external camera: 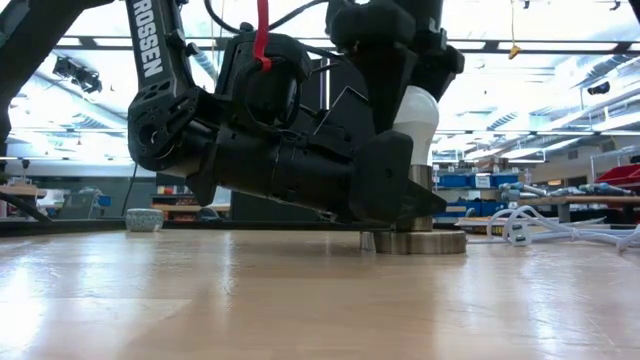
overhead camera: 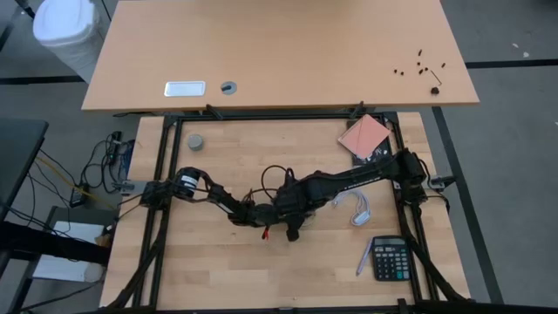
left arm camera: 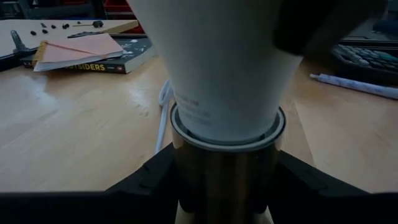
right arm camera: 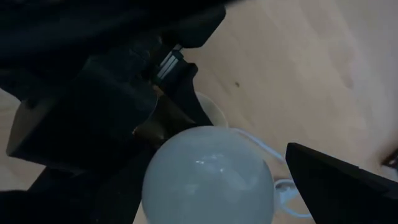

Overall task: Screw lightbulb
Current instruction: Remove the white lightbulb from the golden lamp

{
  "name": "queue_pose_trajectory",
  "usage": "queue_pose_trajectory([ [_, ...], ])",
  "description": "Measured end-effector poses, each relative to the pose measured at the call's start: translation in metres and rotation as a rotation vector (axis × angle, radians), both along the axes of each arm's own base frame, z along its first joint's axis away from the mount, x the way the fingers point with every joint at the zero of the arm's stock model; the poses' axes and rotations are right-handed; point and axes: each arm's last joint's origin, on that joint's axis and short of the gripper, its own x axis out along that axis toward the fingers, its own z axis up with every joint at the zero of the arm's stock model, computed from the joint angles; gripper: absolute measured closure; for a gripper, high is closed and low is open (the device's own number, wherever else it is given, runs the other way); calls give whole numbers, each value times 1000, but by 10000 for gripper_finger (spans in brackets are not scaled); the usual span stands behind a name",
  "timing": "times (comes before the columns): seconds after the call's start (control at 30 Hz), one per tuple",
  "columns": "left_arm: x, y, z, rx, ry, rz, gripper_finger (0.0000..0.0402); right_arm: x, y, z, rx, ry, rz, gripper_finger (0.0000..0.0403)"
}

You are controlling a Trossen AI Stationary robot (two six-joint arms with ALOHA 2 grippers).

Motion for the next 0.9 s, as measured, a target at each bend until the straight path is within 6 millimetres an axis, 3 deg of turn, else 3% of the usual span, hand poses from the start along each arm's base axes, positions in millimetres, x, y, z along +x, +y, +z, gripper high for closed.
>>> queue_pose_trajectory([
  [0.37, 0, -2, 0, 0, 0, -8, 213, -2, 8, 0, -33, -4, 23, 27],
  [0.57, 0, -2, 0, 1, 0, -10, 213, -1, 4, -1, 137, 18, -75, 27],
  [0.9, 0, -2, 0, 2, 0, -9, 213, 4, -7, -1, 220, 10, -60, 27],
])
